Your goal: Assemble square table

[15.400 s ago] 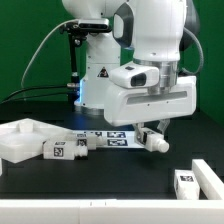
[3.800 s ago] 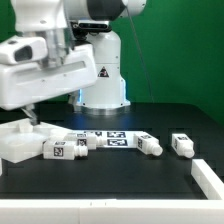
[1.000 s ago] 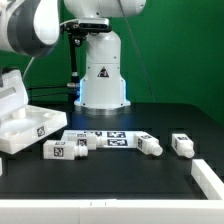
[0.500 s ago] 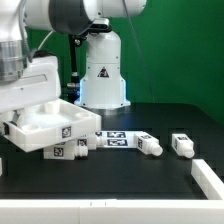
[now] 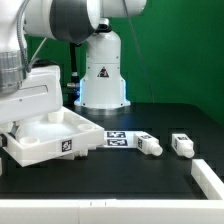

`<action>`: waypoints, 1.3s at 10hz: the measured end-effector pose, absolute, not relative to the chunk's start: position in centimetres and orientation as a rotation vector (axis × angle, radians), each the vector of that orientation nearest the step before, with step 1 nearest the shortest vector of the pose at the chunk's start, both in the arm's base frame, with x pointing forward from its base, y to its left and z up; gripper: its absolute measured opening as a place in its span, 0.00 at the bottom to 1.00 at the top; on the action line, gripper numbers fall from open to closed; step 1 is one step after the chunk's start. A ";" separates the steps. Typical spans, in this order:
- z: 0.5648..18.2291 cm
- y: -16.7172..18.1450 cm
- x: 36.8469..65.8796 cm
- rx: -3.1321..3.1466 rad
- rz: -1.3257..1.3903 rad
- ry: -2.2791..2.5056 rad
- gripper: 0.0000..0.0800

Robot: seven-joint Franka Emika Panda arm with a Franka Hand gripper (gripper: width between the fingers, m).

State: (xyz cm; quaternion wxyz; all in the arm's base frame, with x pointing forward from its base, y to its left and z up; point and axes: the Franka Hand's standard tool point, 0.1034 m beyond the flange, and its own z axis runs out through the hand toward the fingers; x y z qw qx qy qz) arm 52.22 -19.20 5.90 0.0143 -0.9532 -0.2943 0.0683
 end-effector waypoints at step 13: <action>4.9 -10.2 57.5 -3.185 0.176 -0.054 0.07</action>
Offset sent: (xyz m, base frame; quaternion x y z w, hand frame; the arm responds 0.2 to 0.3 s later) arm 0.0580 0.0506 0.0125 -0.0448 -0.0260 0.2099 0.9763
